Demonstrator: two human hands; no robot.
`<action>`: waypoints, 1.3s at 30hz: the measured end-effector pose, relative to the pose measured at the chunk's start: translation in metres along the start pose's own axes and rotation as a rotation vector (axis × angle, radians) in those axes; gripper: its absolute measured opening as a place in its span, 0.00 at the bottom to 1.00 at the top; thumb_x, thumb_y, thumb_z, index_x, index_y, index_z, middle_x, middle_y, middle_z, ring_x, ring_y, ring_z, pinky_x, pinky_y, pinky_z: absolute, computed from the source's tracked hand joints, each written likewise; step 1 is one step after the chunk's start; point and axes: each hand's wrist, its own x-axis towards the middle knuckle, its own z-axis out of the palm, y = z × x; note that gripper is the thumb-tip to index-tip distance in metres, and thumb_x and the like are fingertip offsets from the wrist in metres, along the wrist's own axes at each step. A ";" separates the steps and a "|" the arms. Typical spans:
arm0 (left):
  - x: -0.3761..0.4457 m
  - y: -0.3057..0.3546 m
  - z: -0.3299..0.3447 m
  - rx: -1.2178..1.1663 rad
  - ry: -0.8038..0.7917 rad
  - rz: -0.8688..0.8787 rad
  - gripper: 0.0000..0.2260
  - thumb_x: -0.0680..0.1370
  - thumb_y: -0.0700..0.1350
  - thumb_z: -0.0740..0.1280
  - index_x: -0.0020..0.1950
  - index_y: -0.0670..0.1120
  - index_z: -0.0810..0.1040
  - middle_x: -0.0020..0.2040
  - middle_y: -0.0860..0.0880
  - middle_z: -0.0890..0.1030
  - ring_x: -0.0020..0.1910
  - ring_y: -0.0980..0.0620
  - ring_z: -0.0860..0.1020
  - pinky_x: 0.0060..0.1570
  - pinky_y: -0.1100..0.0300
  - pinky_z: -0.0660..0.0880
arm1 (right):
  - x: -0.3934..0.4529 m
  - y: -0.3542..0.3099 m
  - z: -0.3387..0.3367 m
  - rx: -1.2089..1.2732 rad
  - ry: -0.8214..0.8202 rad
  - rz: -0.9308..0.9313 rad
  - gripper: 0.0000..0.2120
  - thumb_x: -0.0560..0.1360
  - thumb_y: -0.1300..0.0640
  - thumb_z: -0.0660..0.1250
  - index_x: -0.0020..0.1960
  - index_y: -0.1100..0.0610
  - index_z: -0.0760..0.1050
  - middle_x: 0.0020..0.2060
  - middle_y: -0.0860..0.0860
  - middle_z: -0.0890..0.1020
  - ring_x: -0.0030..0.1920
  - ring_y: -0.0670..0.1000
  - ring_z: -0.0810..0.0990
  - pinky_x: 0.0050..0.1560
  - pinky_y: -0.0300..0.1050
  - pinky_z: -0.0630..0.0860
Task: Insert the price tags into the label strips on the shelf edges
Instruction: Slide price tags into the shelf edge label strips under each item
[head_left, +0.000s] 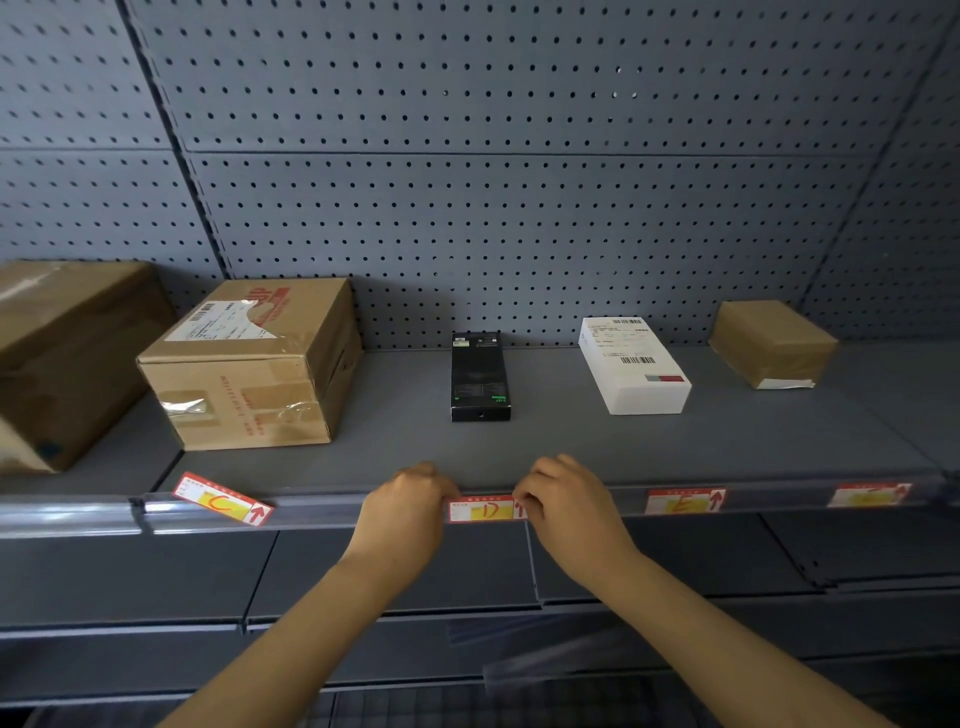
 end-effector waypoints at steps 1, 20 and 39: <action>0.000 -0.001 0.000 0.006 0.002 -0.009 0.12 0.77 0.40 0.64 0.56 0.52 0.81 0.54 0.50 0.79 0.50 0.49 0.79 0.47 0.57 0.78 | 0.000 0.001 -0.001 0.017 -0.014 -0.004 0.07 0.76 0.60 0.66 0.52 0.56 0.81 0.47 0.51 0.80 0.50 0.49 0.75 0.51 0.44 0.76; -0.035 -0.060 -0.023 0.064 0.072 -0.162 0.14 0.77 0.38 0.62 0.56 0.53 0.80 0.55 0.50 0.79 0.51 0.46 0.80 0.47 0.55 0.75 | 0.029 -0.046 0.006 0.309 0.094 0.061 0.05 0.76 0.60 0.65 0.50 0.56 0.78 0.46 0.49 0.80 0.43 0.46 0.78 0.46 0.42 0.78; -0.063 -0.251 -0.094 -0.142 0.084 0.000 0.13 0.74 0.34 0.62 0.51 0.48 0.80 0.51 0.47 0.80 0.47 0.44 0.78 0.41 0.52 0.76 | 0.078 -0.251 0.124 0.140 0.045 0.204 0.04 0.76 0.56 0.66 0.50 0.54 0.78 0.48 0.51 0.78 0.48 0.53 0.77 0.45 0.49 0.76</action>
